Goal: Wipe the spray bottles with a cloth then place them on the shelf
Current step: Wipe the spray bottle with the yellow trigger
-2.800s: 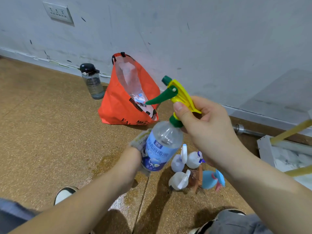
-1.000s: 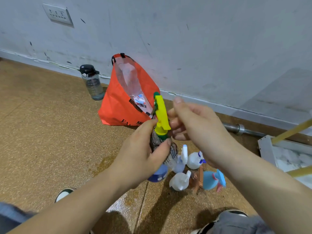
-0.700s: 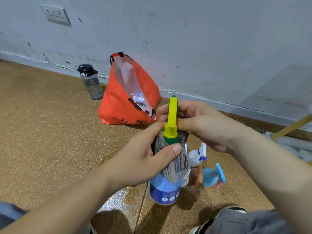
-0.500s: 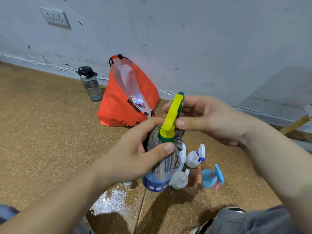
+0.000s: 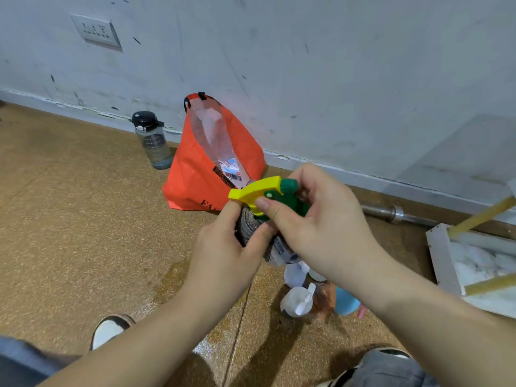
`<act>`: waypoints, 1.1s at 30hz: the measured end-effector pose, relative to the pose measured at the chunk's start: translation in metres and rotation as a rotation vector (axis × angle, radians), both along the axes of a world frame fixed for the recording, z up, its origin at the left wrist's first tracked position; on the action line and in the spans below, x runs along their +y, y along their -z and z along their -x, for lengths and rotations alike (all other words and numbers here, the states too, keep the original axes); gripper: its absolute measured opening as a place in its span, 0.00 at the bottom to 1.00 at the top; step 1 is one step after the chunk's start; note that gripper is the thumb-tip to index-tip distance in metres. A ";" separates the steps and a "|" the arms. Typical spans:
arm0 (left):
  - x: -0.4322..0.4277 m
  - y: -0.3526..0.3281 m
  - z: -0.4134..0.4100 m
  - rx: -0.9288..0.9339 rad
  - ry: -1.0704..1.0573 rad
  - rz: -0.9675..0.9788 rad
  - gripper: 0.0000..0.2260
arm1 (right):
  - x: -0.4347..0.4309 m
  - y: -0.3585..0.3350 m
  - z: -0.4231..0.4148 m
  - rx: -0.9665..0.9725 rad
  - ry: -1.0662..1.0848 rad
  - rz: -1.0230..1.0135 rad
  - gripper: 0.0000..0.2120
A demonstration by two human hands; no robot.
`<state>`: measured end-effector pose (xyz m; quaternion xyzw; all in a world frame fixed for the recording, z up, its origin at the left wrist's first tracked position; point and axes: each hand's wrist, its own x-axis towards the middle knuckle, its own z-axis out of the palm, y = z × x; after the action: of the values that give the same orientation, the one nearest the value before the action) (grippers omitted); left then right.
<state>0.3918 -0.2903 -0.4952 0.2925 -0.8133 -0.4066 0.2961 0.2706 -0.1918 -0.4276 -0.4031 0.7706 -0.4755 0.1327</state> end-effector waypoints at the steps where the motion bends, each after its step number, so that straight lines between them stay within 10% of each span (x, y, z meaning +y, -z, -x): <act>1: 0.003 0.000 0.002 -0.010 -0.012 0.000 0.08 | -0.001 0.001 -0.001 0.031 0.024 -0.011 0.15; 7: 0.023 0.005 0.002 -0.143 0.236 -0.155 0.43 | -0.007 0.000 0.013 -0.066 0.131 0.003 0.10; 11: -0.002 0.001 0.000 0.015 0.281 -0.242 0.17 | -0.005 -0.002 0.017 -0.210 -0.009 0.073 0.07; 18: -0.013 -0.010 0.003 0.191 0.408 -0.578 0.16 | -0.003 -0.011 0.008 -0.307 -0.087 0.176 0.04; 24: 0.042 0.007 -0.001 0.155 -0.089 -0.244 0.21 | -0.001 0.008 -0.036 -0.077 0.033 0.123 0.11; 33: -0.033 -0.018 0.000 0.125 0.537 -1.057 0.23 | -0.005 -0.003 0.003 -0.286 0.038 0.193 0.04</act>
<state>0.3917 -0.3230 -0.4768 0.1599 -0.5273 -0.8333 0.0447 0.2675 -0.1970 -0.4249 -0.3274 0.7023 -0.6021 0.1926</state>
